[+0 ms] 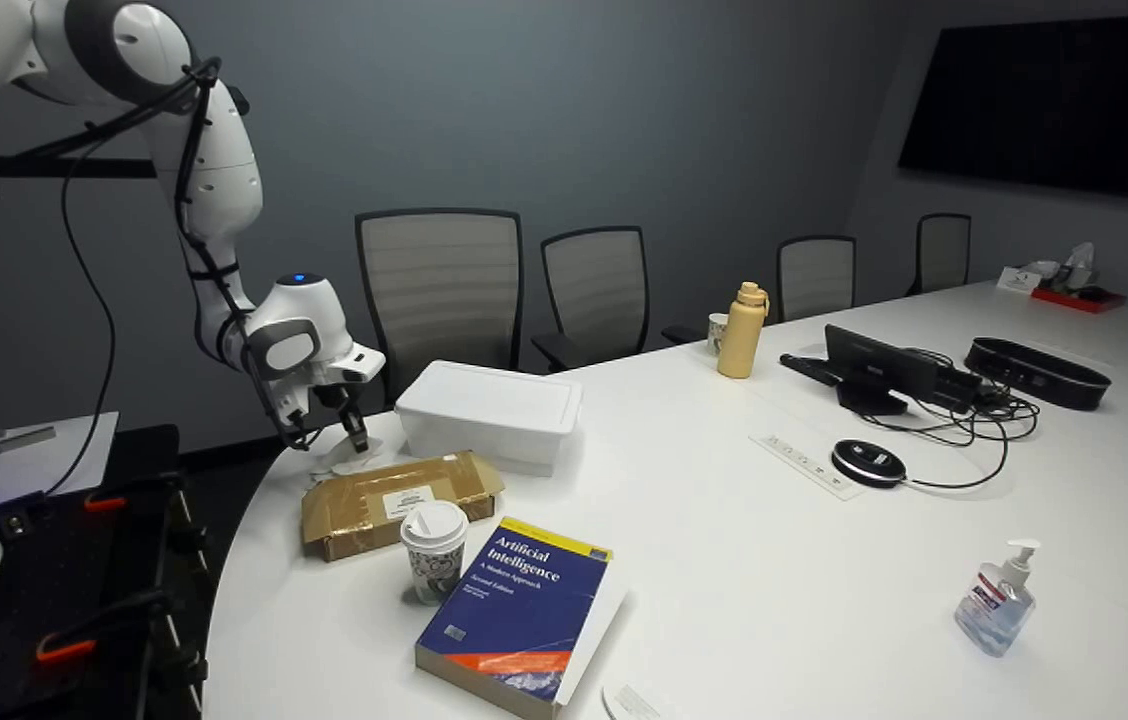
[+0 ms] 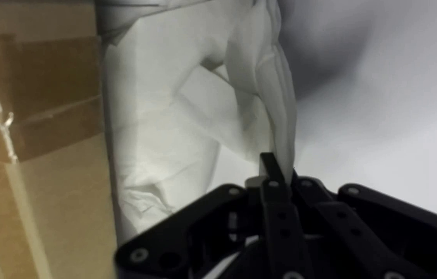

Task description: Move the tissue behind the small box

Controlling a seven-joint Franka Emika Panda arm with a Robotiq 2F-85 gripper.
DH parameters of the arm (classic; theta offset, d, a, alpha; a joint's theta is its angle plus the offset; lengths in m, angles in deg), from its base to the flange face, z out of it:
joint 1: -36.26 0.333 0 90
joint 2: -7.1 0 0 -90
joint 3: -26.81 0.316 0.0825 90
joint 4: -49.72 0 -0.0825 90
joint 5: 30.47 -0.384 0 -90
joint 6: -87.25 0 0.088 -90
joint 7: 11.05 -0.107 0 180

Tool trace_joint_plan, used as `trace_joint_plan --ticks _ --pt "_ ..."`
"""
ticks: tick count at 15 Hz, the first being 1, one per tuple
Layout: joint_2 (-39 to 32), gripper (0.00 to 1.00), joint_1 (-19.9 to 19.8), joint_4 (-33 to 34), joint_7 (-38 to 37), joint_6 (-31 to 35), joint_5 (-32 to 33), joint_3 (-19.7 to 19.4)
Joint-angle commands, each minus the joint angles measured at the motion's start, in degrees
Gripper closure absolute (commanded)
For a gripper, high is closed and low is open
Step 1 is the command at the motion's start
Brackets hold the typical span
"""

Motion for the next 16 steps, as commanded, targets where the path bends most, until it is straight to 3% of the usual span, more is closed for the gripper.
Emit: trace_joint_plan --ticks 1,9,14,16 --pt "4.4 1.0 1.7 -1.4 1.1 -4.1 -1.4 -2.3" --pt "17.4 1.0 1.8 -2.1 -1.6 -17.2 2.4 -7.3" --pt "24.6 1.0 3.8 -1.9 -9.1 -25.9 13.1 -14.5" --pt "27.0 1.0 2.7 -1.9 -11.9 -29.4 17.5 -14.7"
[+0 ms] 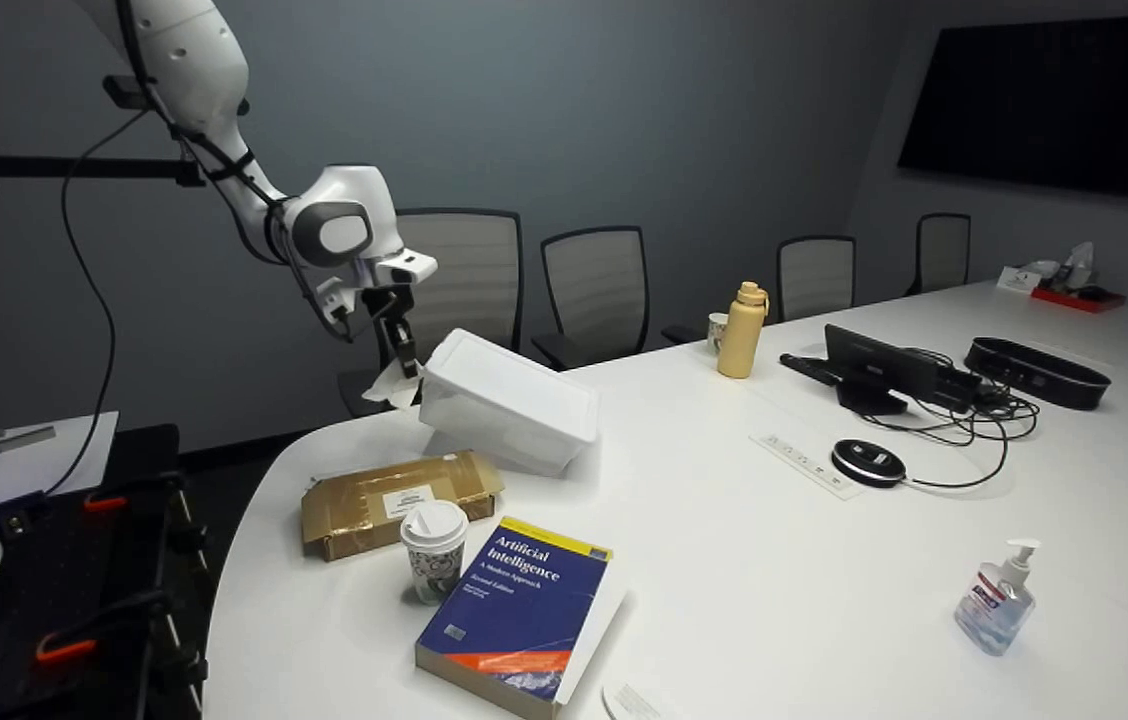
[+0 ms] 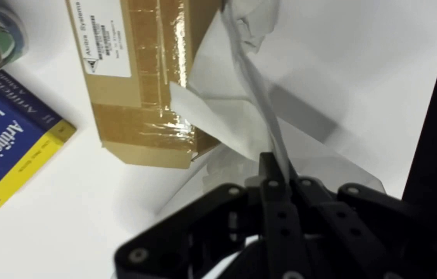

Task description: Move the tissue behind the small box

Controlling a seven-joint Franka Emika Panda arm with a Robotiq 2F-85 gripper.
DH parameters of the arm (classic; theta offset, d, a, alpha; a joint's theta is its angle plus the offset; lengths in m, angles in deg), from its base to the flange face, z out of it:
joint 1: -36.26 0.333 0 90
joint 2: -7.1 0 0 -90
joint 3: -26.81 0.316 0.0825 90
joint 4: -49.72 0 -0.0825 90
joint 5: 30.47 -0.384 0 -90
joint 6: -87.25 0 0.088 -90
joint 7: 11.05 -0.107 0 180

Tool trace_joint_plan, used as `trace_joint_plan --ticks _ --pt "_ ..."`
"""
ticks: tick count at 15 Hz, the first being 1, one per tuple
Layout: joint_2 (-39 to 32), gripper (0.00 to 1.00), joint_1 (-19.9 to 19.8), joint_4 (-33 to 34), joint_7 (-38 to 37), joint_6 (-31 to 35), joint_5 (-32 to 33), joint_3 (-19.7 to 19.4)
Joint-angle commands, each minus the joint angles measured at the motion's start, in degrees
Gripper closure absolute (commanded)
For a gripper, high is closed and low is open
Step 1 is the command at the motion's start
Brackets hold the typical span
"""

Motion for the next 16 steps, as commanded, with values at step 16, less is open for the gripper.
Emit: trace_joint_plan --ticks 16 --pt "7.5 1.0 -11.4 -1.5 -16.5 -10.3 19.3 9.7"
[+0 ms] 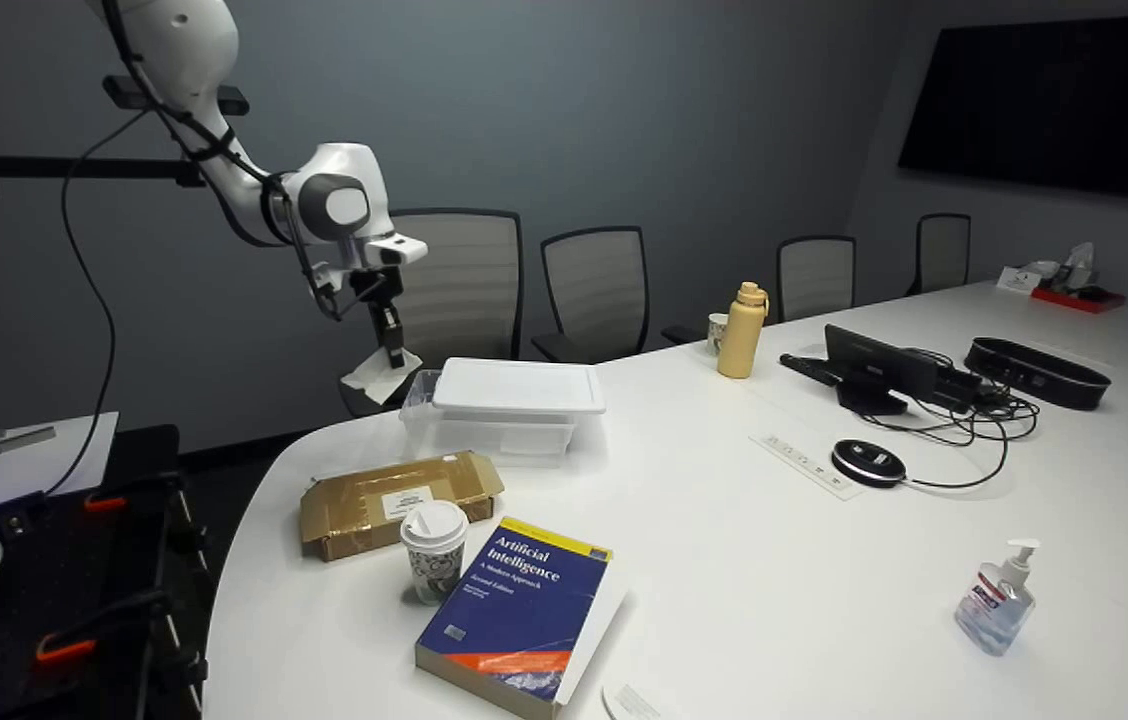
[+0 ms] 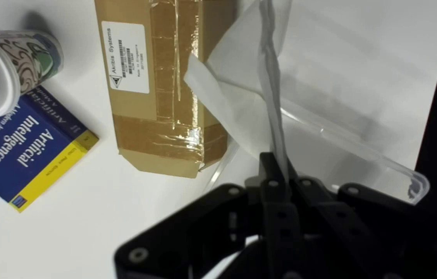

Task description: Move the tissue behind the small box

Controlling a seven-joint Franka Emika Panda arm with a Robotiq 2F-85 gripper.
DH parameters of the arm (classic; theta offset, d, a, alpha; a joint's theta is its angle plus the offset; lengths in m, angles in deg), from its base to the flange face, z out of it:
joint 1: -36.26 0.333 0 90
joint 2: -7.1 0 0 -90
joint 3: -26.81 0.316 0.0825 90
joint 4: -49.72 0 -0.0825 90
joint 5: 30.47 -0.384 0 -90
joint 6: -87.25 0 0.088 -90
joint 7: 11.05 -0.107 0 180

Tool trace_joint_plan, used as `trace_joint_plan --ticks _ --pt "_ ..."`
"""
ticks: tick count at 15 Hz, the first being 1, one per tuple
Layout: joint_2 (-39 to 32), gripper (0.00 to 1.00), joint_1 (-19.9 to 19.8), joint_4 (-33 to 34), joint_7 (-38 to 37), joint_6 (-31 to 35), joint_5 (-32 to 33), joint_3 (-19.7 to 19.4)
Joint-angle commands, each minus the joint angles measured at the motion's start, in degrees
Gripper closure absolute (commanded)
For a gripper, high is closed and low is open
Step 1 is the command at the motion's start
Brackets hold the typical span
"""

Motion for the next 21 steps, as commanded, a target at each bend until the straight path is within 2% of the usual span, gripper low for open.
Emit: trace_joint_plan --ticks 1,5,10,11,14,17,21 --pt "2.3 1.0 -2.0 -1.5 -7.2 -1.6 6.2 -1.7" --pt "2.7 1.0 -5.1 -2.3 -14.5 -0.1 13.1 -4.3" --pt "1.6 1.0 -7.5 -2.7 -28.0 6.5 24.8 -8.7" --pt "1.0 1.0 -5.6 -2.9 -29.7 8.4 26.0 -11.8" --pt "-0.8 1.0 -5.2 -2.1 -36.4 13.5 31.3 -15.5" --pt "-3.0 1.0 -5.1 -0.5 -39.6 16.6 33.6 -17.5" --pt "-6.5 1.0 -6.6 2.4 -37.6 18.8 31.9 -16.2"
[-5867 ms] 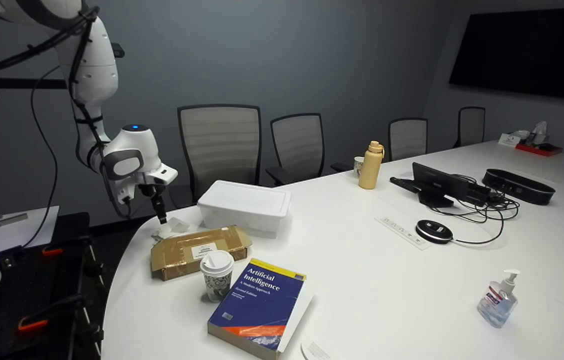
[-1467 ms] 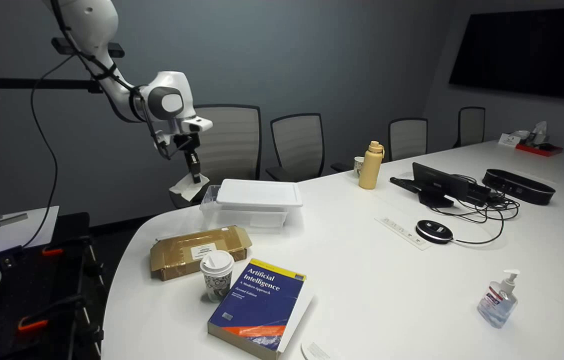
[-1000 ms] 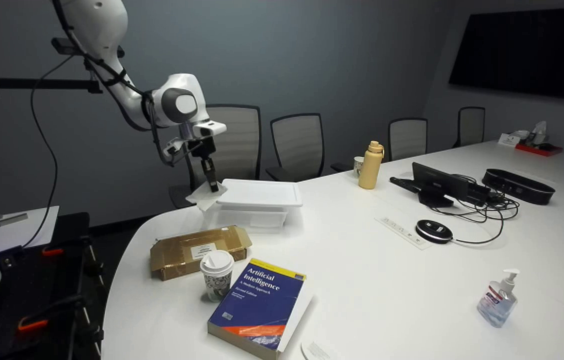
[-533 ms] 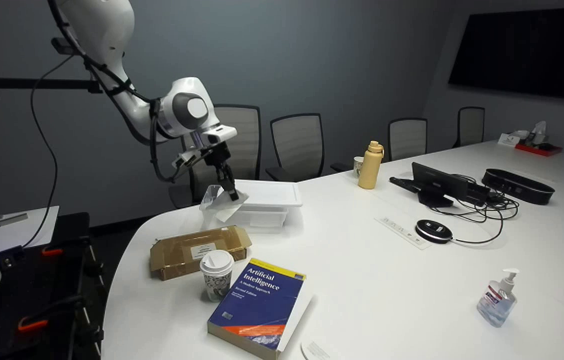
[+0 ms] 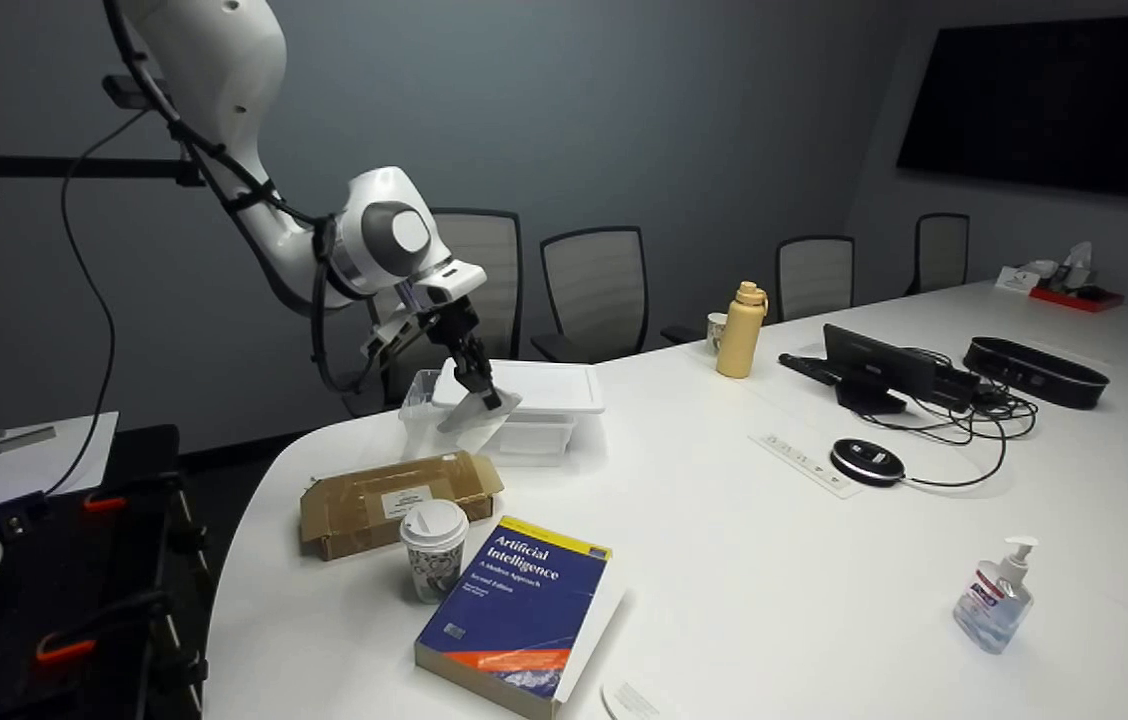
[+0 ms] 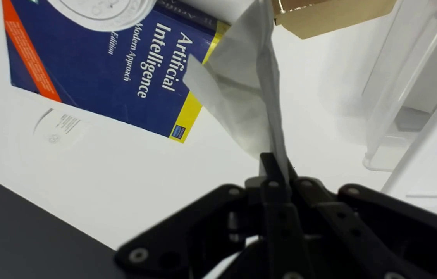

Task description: Move the tissue behind the small box

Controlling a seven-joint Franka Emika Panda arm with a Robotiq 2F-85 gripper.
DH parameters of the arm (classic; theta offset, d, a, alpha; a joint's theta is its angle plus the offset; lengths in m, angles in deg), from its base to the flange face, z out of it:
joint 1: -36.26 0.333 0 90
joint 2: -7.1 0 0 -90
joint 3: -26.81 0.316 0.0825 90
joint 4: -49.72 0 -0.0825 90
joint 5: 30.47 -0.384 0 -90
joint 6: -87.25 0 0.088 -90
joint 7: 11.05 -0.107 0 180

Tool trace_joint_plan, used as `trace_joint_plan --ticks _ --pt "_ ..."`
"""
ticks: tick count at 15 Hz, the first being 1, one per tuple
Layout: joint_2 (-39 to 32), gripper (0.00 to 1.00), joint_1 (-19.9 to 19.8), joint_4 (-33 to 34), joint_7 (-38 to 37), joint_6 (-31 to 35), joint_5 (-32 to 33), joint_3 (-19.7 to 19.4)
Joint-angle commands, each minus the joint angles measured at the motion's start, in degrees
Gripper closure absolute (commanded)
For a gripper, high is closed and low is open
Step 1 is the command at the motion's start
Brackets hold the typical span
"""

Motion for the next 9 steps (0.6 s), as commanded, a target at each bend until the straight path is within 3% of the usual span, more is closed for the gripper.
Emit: trace_joint_plan --ticks 1,9 --pt "-3.8 1.0 -0.2 3.7 -0.3 2.2 -0.5 0.7" --pt "-12.5 1.0 -5.1 15.1 4.5 1.3 -4.2 6.7"
